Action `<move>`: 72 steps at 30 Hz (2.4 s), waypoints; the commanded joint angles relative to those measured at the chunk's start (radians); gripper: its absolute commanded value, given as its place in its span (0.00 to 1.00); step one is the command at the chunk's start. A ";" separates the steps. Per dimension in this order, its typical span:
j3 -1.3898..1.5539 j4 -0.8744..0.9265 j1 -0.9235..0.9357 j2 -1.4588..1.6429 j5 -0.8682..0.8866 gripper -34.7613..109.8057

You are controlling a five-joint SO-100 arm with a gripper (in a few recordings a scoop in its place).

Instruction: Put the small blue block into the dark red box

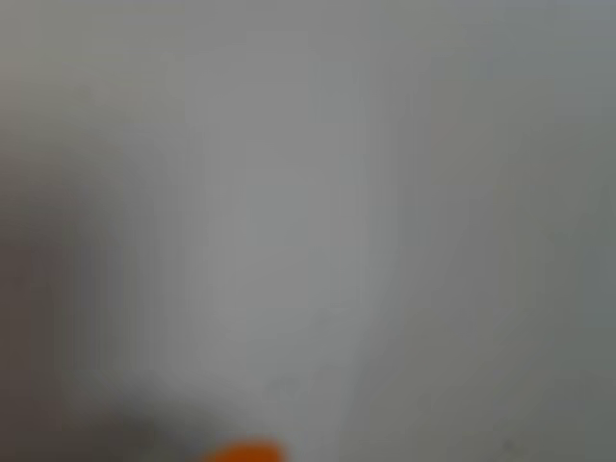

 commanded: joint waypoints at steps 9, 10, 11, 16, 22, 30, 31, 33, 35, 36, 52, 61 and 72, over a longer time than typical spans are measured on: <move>0.005 0.015 -0.008 0.008 0.000 0.24; 0.005 0.015 -0.008 0.008 0.000 0.24; 0.005 0.015 -0.008 0.008 0.000 0.24; 0.005 0.015 -0.008 0.008 0.000 0.24; 0.005 0.015 -0.008 0.008 0.000 0.24; 0.005 0.015 -0.011 0.008 -0.003 0.24; 0.005 0.015 -0.011 0.008 -0.003 0.24; 0.008 -0.005 -0.012 0.008 0.005 0.24; 0.012 -0.028 -0.012 0.008 0.029 0.24; 0.011 -0.032 -0.012 0.008 0.046 0.24; -0.216 -0.083 0.153 -0.190 0.934 0.30; -0.571 0.038 0.143 -0.765 1.476 0.30; -0.851 0.167 0.003 -1.154 2.105 0.38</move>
